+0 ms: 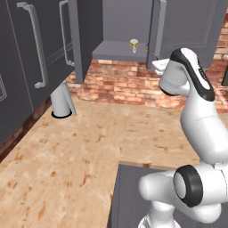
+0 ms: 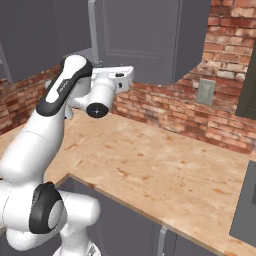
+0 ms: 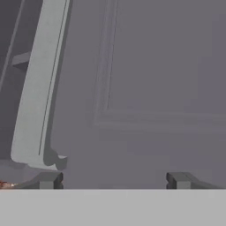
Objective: Pick up the dish brush and sponge from the sink, and place them back in the cabinet, and close the cabinet doors.
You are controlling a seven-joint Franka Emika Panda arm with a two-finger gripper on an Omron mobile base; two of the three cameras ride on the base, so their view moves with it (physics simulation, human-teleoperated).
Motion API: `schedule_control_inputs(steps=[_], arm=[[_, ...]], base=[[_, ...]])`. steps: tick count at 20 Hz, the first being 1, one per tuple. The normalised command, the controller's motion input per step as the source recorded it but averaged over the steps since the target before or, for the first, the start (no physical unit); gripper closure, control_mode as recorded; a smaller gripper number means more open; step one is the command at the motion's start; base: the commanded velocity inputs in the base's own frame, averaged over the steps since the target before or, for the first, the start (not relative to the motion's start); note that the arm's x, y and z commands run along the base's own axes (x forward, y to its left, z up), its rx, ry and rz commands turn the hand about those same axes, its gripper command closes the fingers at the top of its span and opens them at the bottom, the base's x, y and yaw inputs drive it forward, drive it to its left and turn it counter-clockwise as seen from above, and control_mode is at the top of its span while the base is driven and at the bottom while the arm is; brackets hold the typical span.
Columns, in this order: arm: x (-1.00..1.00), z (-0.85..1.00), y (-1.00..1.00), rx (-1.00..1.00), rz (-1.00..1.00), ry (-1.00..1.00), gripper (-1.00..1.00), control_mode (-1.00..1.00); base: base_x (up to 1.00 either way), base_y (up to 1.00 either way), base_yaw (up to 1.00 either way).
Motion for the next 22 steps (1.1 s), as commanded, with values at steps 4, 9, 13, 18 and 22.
schedule_control_inputs(steps=[4, 9, 13, 18, 22], arm=[[0.3, 0.0, 0.08, 0.0, -0.12, 0.0, -1.0, -1.0], [0.38, 0.04, 0.12, 0.0, -0.13, 0.0, -1.0, -1.0], [0.38, 0.05, 0.07, 0.0, -0.12, 0.0, -1.0, -1.0], [0.34, 0.01, 0.01, 0.0, -0.09, 0.0, -1.0, -1.0], [0.25, 0.0, 0.0, 0.0, -0.06, 0.0, -1.0, -1.0]], base=[[0.0, 0.0, 0.0], [0.0, 0.0, 0.0], [0.0, 0.0, 0.0], [0.0, 0.0, 0.0], [0.0, 0.0, 0.0]])
